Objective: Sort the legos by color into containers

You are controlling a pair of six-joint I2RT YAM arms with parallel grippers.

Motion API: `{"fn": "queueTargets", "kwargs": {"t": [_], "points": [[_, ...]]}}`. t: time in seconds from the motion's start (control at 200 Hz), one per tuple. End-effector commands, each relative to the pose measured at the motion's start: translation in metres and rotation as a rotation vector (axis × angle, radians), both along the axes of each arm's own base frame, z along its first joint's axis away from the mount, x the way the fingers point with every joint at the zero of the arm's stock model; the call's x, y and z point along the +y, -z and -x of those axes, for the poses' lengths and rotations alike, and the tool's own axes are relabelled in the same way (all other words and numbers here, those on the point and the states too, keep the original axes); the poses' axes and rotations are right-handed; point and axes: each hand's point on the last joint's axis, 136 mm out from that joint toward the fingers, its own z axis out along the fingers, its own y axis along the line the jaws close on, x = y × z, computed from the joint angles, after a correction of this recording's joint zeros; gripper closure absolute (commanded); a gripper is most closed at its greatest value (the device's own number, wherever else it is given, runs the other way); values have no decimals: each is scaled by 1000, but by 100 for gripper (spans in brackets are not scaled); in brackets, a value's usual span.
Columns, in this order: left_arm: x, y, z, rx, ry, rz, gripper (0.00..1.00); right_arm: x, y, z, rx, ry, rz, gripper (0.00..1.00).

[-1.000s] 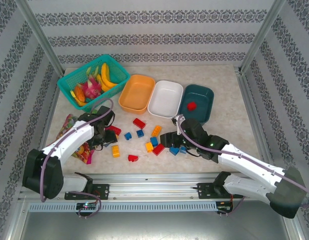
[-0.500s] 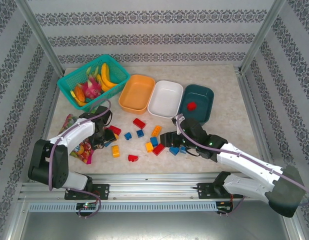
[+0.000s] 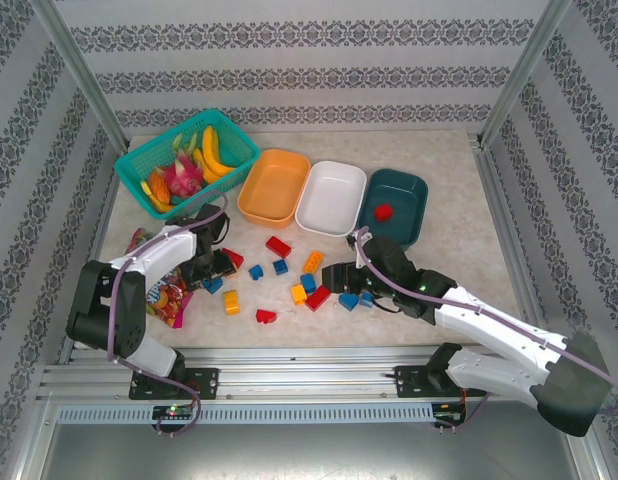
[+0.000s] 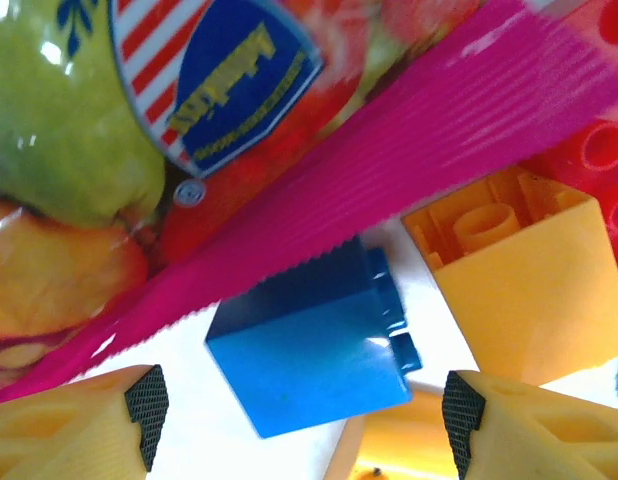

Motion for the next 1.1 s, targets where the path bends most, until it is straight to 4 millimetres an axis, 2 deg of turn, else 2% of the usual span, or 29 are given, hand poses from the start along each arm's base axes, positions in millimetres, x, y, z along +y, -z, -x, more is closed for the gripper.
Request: {"fn": "queueTargets", "kwargs": {"t": [0.0, 0.15, 0.345, 0.465, 0.719, 0.844, 0.914, 0.999, 1.094], "points": [[4, -1, -13, -25, -4, -21, 24, -7, -4, -4, -16, 44, -11, 31], [2, 3, -16, 0, -9, -16, 24, -10, -5, -4, -15, 50, -6, 31], [8, 0, 6, -15, -53, -19, 30, -15, -5, -3, -16, 67, -7, 31], [10, 5, 17, -11, -75, -16, 30, -13, -3, -5, -12, 69, -10, 31], [10, 10, 0, -23, -48, -35, 30, 5, -10, -8, -22, 7, -48, 31], [10, 18, -4, -24, -20, -40, 36, 19, -28, -8, -76, -46, -150, 30], [9, 21, -6, -22, 0, -41, 44, 24, -36, -7, -97, -66, -196, 29], [8, 21, -10, -21, 11, -39, 53, 27, -39, -6, -97, -77, -216, 28], [7, 19, -12, -31, 12, -33, 57, 29, -38, -6, -87, -80, -217, 28]]}}
